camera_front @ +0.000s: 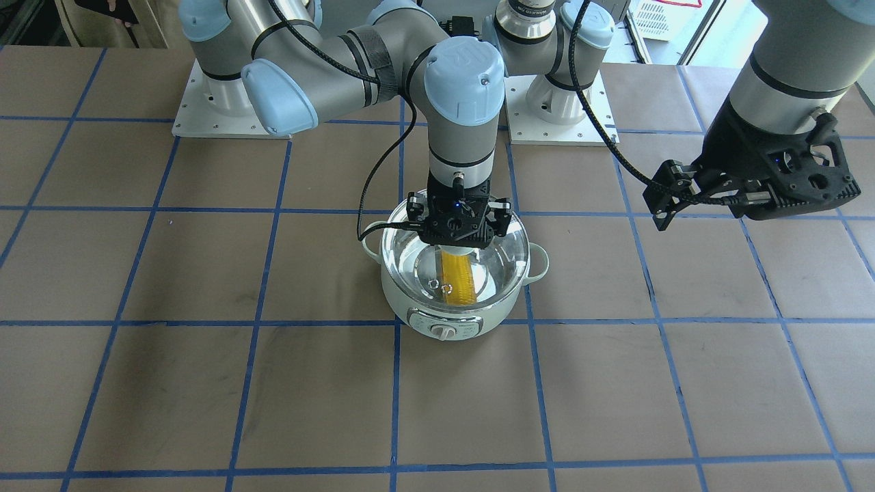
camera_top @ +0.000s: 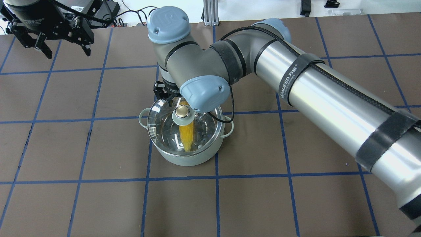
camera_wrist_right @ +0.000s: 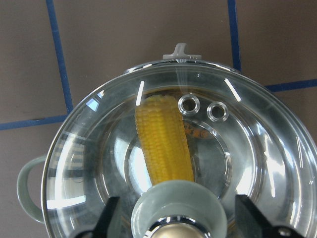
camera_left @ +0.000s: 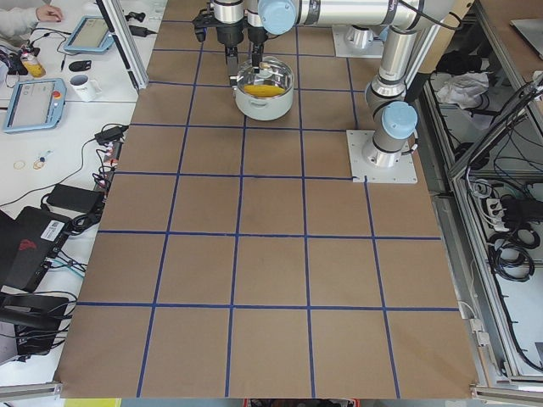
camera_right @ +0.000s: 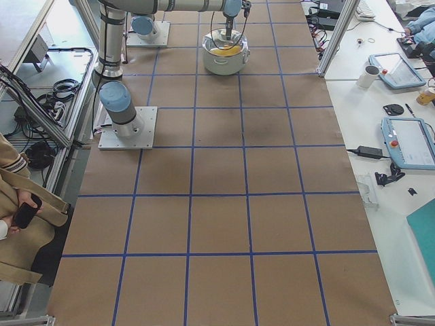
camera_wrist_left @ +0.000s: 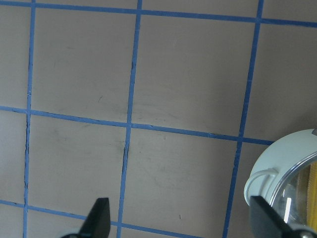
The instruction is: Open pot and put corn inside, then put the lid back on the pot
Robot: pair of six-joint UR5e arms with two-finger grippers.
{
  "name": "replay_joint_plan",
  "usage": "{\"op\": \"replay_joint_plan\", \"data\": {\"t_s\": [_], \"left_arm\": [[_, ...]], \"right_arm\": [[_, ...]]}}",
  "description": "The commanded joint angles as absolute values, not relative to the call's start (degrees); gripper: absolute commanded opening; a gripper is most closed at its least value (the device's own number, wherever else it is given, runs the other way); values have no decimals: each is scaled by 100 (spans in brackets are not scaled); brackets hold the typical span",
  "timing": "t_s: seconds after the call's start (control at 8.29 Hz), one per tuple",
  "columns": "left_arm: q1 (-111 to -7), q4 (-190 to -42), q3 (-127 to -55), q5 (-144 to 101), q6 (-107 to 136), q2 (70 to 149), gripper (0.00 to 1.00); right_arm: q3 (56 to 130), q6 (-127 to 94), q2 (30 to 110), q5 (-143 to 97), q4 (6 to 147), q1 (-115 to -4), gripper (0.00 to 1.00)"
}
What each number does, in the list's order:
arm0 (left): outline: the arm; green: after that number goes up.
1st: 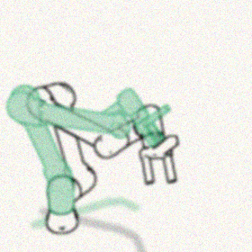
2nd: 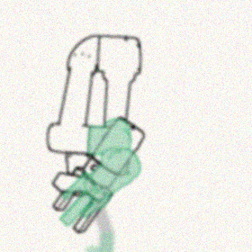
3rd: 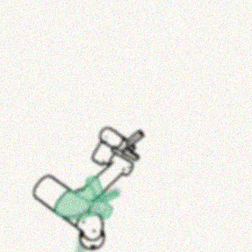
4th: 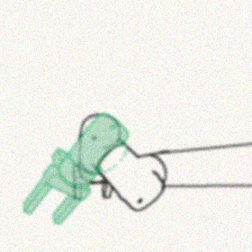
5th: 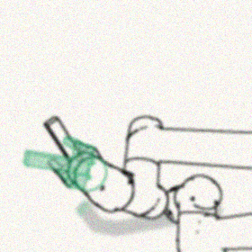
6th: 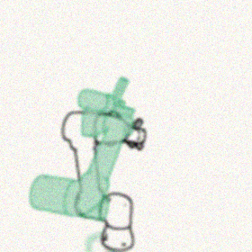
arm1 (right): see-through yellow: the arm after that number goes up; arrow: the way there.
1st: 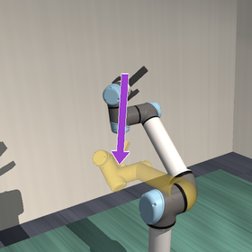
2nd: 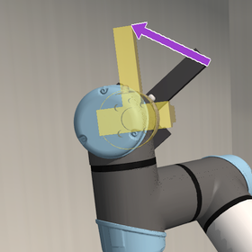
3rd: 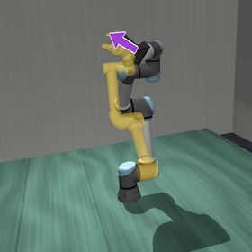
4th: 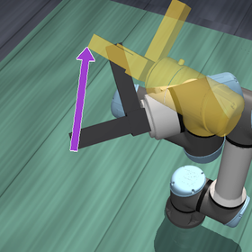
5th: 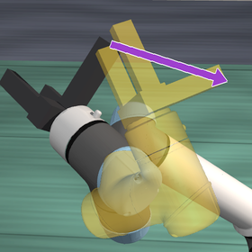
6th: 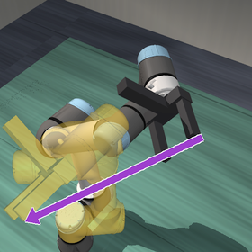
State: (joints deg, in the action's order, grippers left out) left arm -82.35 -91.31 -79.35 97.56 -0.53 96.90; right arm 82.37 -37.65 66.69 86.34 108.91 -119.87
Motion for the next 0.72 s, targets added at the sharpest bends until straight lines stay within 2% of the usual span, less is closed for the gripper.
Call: {"op": "replay_joint_plan", "data": {"t_s": [0.0,0.6], "left_arm": [[-8235,-9132,-7937,9756,-53,9686,100],[-8270,-9140,-7884,9695,-53,9738,100]], "right_arm": [[8218,-3552,7108,8639,10916,-11735,100],[8367,-2342,8882,8657,9345,-9690,100]]}}
